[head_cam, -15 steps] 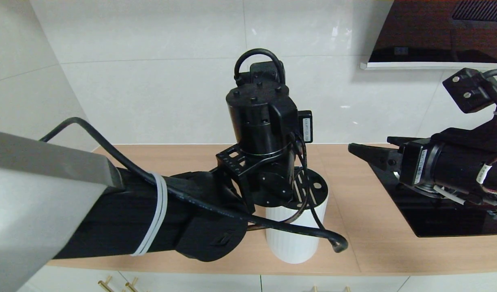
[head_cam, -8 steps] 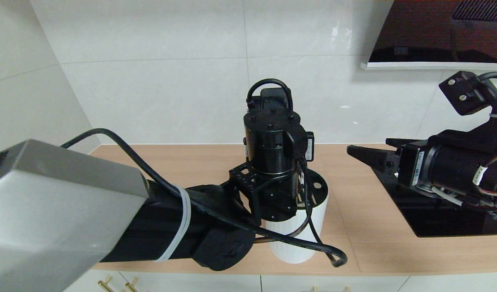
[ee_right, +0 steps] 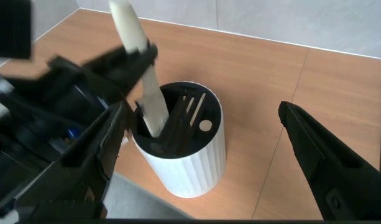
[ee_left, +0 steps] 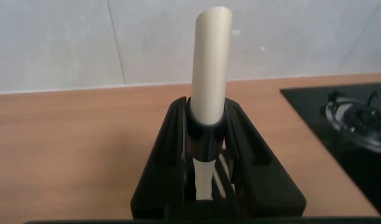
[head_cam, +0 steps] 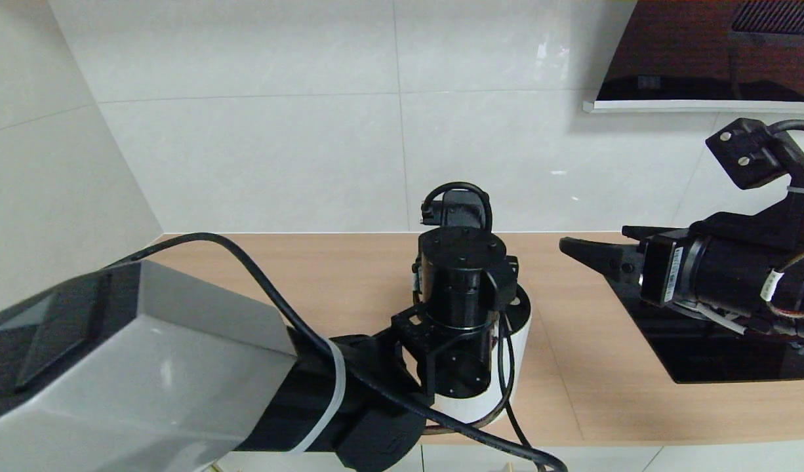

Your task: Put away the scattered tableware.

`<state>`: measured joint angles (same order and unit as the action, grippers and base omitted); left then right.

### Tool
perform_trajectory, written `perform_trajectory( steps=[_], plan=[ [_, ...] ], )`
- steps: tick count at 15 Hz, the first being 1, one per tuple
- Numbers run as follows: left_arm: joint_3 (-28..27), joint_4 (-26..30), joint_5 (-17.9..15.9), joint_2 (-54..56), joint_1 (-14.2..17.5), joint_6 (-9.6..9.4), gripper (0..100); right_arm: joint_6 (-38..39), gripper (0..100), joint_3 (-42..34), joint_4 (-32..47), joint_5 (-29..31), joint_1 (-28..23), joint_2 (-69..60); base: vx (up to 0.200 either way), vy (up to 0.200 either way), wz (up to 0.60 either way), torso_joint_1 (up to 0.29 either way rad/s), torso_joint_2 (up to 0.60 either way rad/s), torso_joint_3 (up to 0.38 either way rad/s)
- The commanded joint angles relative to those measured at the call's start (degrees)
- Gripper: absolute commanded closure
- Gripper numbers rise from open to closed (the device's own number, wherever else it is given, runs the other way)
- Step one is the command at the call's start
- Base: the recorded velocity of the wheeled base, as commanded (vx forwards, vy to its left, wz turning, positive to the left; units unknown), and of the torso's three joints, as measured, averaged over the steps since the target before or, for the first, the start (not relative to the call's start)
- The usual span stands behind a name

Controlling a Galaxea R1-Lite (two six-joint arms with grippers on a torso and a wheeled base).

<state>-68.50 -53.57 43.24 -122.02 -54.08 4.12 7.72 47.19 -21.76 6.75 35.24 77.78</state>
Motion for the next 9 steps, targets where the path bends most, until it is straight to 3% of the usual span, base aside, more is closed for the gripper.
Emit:
perform_trajectory(
  steps=[1,6,7,9],
  plan=[
    [1.8,-0.6,0.0,-1.0,-0.1,0.01,100,0.0,0,-0.1,0.0,0.0,0.0,0.3,0.000,0.000,0.00,0.000,0.00,0.000],
    [1.8,-0.7,0.0,-1.6,-0.3,0.01,100,0.0,0,-0.2,0.0,0.0,0.1,0.3,0.000,0.000,0.00,0.000,0.00,0.000],
    [1.8,-0.6,0.0,-1.6,-0.4,0.01,0,0.0,0,-0.2,0.0,0.0,0.0,0.3,0.000,0.000,0.00,0.000,0.00,0.000],
    [1.9,-0.8,0.0,-1.6,-0.4,0.01,0,0.0,0,-0.3,0.0,0.0,0.0,0.4,0.000,0.000,0.00,0.000,0.00,0.000]
  ],
)
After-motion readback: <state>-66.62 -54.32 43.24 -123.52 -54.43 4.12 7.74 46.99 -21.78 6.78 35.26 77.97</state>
